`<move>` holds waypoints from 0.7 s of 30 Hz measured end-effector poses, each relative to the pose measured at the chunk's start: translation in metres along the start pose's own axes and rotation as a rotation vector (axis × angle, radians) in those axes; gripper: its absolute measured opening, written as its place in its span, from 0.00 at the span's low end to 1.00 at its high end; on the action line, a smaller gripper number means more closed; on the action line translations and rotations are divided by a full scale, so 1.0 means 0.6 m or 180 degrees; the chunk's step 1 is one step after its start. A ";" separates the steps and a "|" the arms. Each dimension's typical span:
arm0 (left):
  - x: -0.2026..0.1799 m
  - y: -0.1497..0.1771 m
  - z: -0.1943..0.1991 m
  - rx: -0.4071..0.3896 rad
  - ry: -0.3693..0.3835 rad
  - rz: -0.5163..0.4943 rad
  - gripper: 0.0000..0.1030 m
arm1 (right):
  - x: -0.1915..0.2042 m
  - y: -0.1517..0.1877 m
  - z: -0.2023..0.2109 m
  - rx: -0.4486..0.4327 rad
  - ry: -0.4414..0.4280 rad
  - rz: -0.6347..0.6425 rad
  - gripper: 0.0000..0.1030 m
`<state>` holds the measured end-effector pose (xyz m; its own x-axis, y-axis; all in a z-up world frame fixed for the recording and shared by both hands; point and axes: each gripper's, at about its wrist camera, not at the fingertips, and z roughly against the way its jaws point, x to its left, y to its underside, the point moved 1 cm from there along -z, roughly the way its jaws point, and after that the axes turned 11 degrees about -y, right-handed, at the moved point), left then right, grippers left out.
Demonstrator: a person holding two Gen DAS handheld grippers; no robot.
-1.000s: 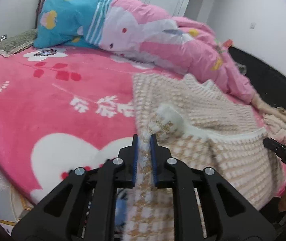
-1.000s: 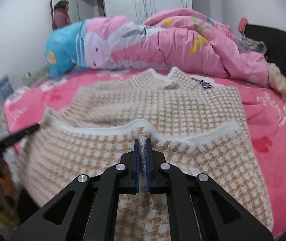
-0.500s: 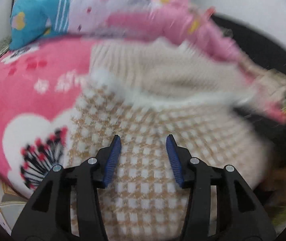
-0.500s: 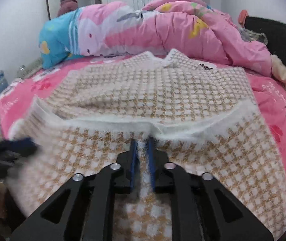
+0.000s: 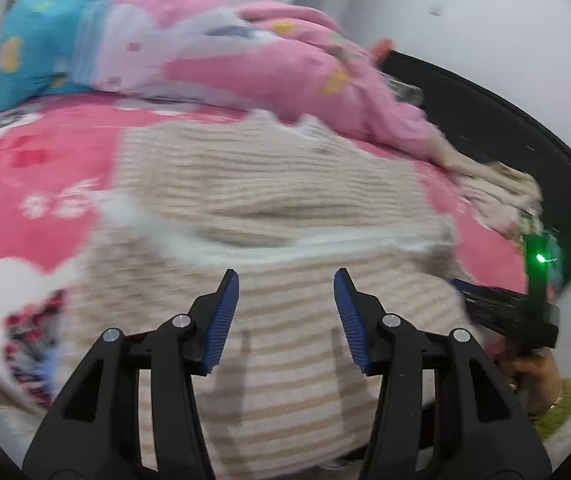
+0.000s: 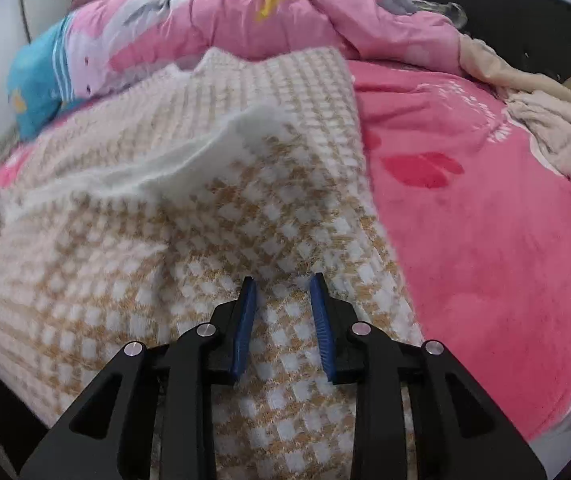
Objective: Fold large clothes
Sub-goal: 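Open both grippers and press the folded coat flat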
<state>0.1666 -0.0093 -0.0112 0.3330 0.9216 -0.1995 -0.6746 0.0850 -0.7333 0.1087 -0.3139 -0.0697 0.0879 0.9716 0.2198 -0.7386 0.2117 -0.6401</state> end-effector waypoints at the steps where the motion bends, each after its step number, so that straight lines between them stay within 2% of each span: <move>1: -0.017 0.001 -0.003 0.0023 0.0099 -0.0048 0.46 | 0.003 -0.007 0.016 -0.0030 0.0022 -0.0016 0.26; 3: -0.061 0.009 -0.016 0.0089 0.0288 -0.0212 0.47 | -0.001 -0.012 0.046 -0.0177 0.0032 -0.0049 0.28; 5: -0.094 0.023 -0.030 0.0135 0.0317 -0.0374 0.50 | -0.017 -0.010 0.070 -0.0291 0.0100 -0.0100 0.29; 8: -0.117 0.045 -0.075 0.0295 0.0055 -0.0504 0.52 | -0.055 0.005 0.058 -0.0173 0.0217 -0.0157 0.29; 9: -0.117 0.046 -0.080 0.0273 0.0034 -0.0493 0.52 | -0.072 0.014 0.040 -0.0033 0.0195 -0.0228 0.32; 12: -0.121 0.048 -0.080 0.0249 -0.0004 -0.0473 0.53 | -0.089 0.020 0.050 -0.0046 0.0025 -0.0343 0.33; 14: -0.121 0.049 -0.079 0.0248 -0.0016 -0.0477 0.53 | -0.067 0.009 0.075 -0.0140 0.0014 -0.0208 0.36; 17: -0.122 0.048 -0.077 0.0261 0.0016 -0.0437 0.52 | -0.013 -0.003 0.117 -0.0356 -0.0328 0.0079 0.46; 19: -0.119 0.041 -0.067 0.0270 0.0048 -0.0370 0.52 | 0.032 -0.004 0.121 -0.0349 -0.0615 0.0279 0.47; 21: -0.108 0.030 -0.055 0.0207 0.0046 -0.0289 0.52 | 0.060 -0.002 0.103 -0.0272 -0.0740 0.0374 0.47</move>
<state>0.1545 -0.0801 -0.0328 0.4039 0.9035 -0.1437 -0.6823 0.1929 -0.7052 0.0713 -0.2857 -0.0158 -0.1581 0.9416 0.2973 -0.6747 0.1168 -0.7288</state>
